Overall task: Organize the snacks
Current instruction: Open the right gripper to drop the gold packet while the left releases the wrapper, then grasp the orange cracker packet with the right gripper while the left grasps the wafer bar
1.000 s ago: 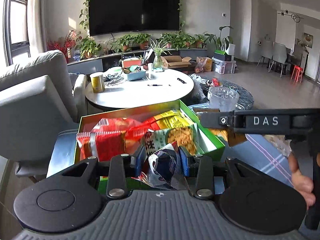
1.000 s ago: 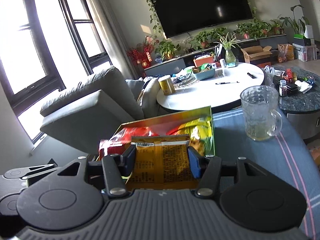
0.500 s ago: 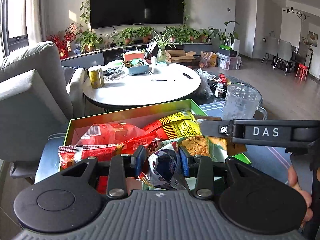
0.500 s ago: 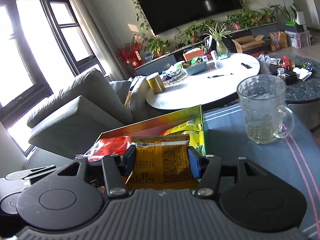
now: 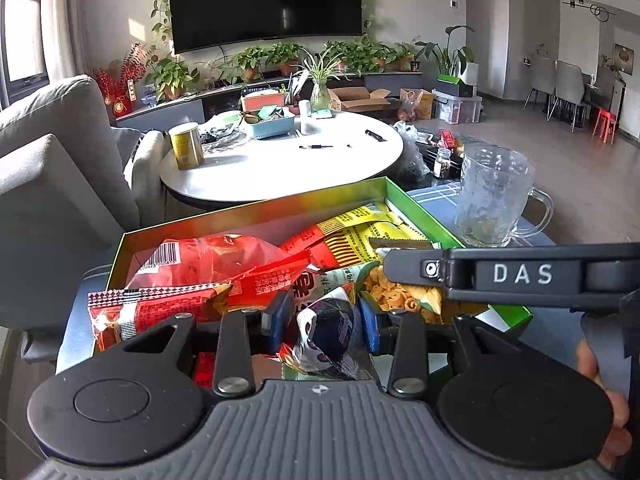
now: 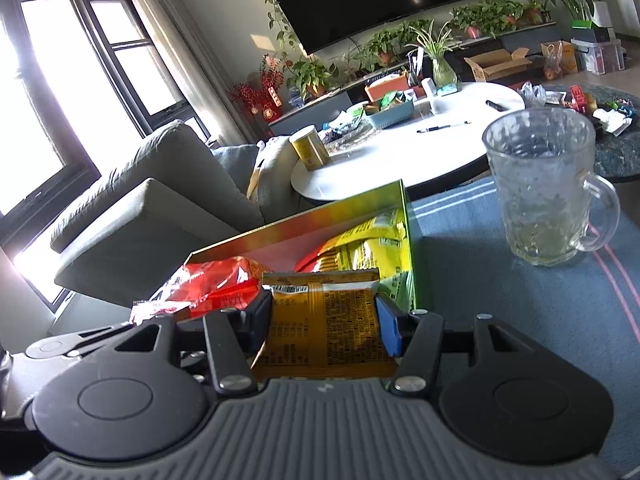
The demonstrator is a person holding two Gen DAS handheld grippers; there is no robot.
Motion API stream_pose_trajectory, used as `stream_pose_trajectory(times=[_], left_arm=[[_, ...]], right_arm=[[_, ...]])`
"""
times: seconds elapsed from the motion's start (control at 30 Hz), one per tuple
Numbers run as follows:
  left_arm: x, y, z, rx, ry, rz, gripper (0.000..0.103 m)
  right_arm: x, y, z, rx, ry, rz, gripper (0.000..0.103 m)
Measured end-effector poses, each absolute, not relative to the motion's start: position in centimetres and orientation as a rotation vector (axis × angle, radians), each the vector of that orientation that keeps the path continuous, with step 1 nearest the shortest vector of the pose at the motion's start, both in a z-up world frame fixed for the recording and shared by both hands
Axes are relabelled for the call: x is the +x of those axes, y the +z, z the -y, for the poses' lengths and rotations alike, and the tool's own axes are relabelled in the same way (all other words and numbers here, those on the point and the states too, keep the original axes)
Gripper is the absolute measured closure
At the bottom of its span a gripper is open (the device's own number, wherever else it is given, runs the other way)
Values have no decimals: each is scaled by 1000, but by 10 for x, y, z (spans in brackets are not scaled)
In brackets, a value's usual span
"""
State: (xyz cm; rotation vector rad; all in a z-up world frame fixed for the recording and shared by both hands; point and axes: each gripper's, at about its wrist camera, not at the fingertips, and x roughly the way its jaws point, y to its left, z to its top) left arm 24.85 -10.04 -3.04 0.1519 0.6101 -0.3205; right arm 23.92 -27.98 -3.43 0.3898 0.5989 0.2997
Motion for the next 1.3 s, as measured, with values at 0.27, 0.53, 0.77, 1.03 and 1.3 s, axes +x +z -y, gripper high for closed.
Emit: stream_pose_trajectory(times=[0.27,0.53,0.77,1.03,1.3], left_arm=[[248,-26,102,167,-291,-593,54],[234,-14,95,156,-249,-579,49],[213,-13,87,155,-234,-587,46],[199,-26,84,132,-244,-648,46],[159,-40,87,128,-292,-733,43]], right_arm=[[239,-38,278,387,308,-603,39],[239,-37,282,415,324,-617,39],[238,-35,279,433,359,-620,38],[228,-26,288,455,357,-578,38],[199,-15,297,452,351,-543,38]])
